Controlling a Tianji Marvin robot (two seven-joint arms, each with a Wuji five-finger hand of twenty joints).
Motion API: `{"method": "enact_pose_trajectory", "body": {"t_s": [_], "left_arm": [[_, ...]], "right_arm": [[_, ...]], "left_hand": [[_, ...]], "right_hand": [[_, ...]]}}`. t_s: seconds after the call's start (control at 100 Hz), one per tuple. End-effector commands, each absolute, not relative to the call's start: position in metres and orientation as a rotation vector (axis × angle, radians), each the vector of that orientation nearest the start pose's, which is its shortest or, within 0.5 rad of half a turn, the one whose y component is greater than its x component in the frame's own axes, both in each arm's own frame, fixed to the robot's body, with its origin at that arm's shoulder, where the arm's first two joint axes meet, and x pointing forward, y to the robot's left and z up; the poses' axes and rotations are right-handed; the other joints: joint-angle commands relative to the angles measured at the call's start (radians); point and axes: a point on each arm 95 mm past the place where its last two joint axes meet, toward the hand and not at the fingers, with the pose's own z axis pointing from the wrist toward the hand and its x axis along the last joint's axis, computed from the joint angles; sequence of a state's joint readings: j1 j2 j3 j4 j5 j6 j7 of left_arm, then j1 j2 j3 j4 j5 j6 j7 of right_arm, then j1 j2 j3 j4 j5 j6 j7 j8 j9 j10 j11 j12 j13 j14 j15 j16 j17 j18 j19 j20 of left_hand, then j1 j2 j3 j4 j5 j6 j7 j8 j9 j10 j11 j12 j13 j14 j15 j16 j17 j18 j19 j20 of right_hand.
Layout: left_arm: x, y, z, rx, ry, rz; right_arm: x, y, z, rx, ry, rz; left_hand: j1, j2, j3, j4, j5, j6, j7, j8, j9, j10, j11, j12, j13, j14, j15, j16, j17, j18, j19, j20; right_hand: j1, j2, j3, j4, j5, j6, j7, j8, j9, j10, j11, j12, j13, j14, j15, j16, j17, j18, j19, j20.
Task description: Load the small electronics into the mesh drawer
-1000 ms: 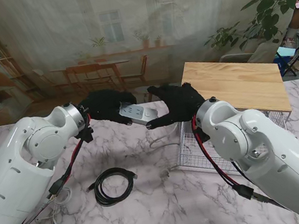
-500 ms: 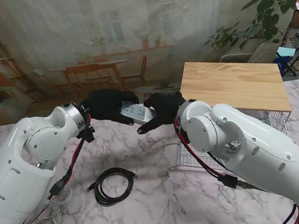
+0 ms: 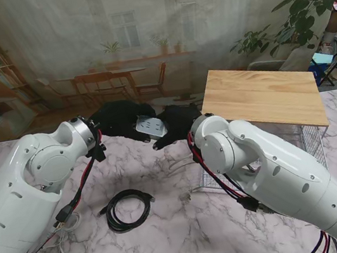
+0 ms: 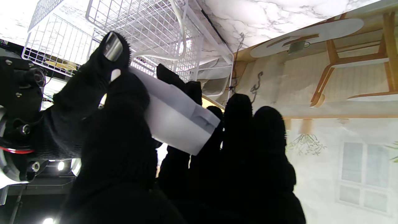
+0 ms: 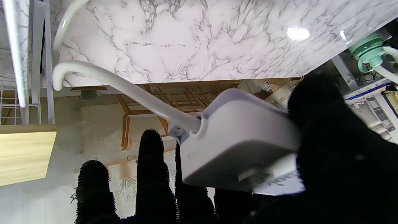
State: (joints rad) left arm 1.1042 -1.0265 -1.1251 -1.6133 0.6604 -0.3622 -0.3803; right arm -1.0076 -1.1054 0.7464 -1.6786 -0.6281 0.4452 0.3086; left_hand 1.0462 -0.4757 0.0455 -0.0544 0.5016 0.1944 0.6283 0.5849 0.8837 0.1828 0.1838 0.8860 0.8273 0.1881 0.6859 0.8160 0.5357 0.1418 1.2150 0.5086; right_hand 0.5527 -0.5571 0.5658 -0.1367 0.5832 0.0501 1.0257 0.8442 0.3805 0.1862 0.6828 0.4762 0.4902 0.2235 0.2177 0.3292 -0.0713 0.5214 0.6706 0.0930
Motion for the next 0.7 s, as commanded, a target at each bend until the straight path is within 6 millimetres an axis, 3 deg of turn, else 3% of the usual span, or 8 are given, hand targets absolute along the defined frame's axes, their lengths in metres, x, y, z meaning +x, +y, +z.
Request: {"method": "enact_pose_trajectory", "body": {"t_s": [0.0,0.1,0.28,0.45,0.51,0.56,0.69], "left_arm": [[0.479,-0.04,-0.165,-0.87,1.862,-1.787],[0.478,-0.04,-0.166,-0.88,1.853,-1.788],[0.475,-0.042,-0.165,-0.887,1.83,-1.818],[0.474,-0.042,-0.163,-0.887,1.821,-1.841],[0.474,-0.042,-0.164,-0.885,1.827,-1.837],[0.474,-0.041,-0.164,-0.889,1.833,-1.834],[0.474,-0.037,-0.165,-0.907,1.82,-1.837]], "right_arm": [[0.457,0.135,-0.193,1.365,1.649,1.537],[0.455,0.132,-0.187,1.352,1.684,1.537],[0.454,0.129,-0.177,1.267,1.729,1.543],[0.454,0.13,-0.168,1.212,1.726,1.563],[0.454,0.13,-0.165,1.208,1.725,1.567],[0.453,0.129,-0.163,1.204,1.728,1.566],[0.454,0.128,-0.161,1.2,1.726,1.573]], "left_hand": [[0.195,0.143,0.233,0.089,0.116,-0.208,0.258,0.075,0.097,-0.098,0.104,0.042,0.022,0.049,0.032,0.017,0.02,-0.05,0.031,0.022],[0.192,0.154,0.229,0.084,0.095,-0.188,0.235,0.063,0.081,-0.077,0.097,0.042,0.009,0.049,0.028,0.018,0.008,-0.049,0.026,0.022],[0.151,0.169,0.177,0.083,0.073,-0.146,0.071,-0.012,0.024,-0.072,0.111,0.01,-0.03,0.052,0.002,0.015,-0.02,-0.052,-0.004,0.017],[0.144,0.171,0.157,0.084,0.056,-0.131,-0.005,-0.043,-0.013,-0.063,0.135,-0.015,-0.048,0.054,-0.006,0.012,-0.036,-0.046,-0.016,0.017],[0.084,0.184,0.17,0.087,0.021,-0.113,-0.147,-0.054,-0.098,-0.042,0.208,-0.092,-0.079,0.059,-0.029,0.002,-0.059,-0.045,-0.043,0.015],[0.011,0.219,0.169,0.089,-0.018,-0.092,-0.226,-0.117,-0.207,-0.018,0.277,-0.293,-0.116,0.064,-0.055,-0.014,-0.088,-0.041,-0.068,0.016],[-0.064,0.223,0.077,0.083,-0.142,-0.058,-0.388,-0.212,-0.441,0.044,0.113,-0.505,-0.251,0.085,-0.172,-0.114,-0.195,-0.029,-0.179,-0.018]], "right_hand": [[0.073,0.07,0.236,-0.005,0.145,-0.183,0.209,0.024,0.042,-0.027,0.05,0.051,0.045,-0.025,0.086,0.038,-0.003,0.013,0.009,-0.013],[0.057,0.11,0.276,0.006,0.191,-0.115,0.245,0.052,0.1,-0.039,0.081,0.11,0.066,-0.04,0.164,0.08,0.001,-0.006,0.014,-0.006],[0.049,0.259,0.3,0.031,0.32,-0.02,0.231,0.109,0.177,-0.041,0.126,0.173,0.094,-0.045,0.267,0.122,0.017,-0.03,0.023,0.023],[0.027,0.27,0.372,0.07,0.434,0.044,0.221,0.153,0.302,-0.046,0.16,0.225,0.152,-0.05,0.351,0.152,0.056,-0.028,0.047,0.078],[0.022,0.256,0.394,0.077,0.455,0.057,0.219,0.161,0.332,-0.046,0.159,0.245,0.166,-0.05,0.369,0.159,0.07,-0.029,0.06,0.098],[0.019,0.247,0.404,0.075,0.457,0.061,0.221,0.168,0.343,-0.052,0.168,0.261,0.172,-0.053,0.38,0.163,0.075,-0.03,0.068,0.108],[0.021,0.221,0.427,0.067,0.47,0.077,0.22,0.177,0.374,-0.059,0.176,0.288,0.191,-0.058,0.401,0.169,0.088,-0.031,0.088,0.132]]}}
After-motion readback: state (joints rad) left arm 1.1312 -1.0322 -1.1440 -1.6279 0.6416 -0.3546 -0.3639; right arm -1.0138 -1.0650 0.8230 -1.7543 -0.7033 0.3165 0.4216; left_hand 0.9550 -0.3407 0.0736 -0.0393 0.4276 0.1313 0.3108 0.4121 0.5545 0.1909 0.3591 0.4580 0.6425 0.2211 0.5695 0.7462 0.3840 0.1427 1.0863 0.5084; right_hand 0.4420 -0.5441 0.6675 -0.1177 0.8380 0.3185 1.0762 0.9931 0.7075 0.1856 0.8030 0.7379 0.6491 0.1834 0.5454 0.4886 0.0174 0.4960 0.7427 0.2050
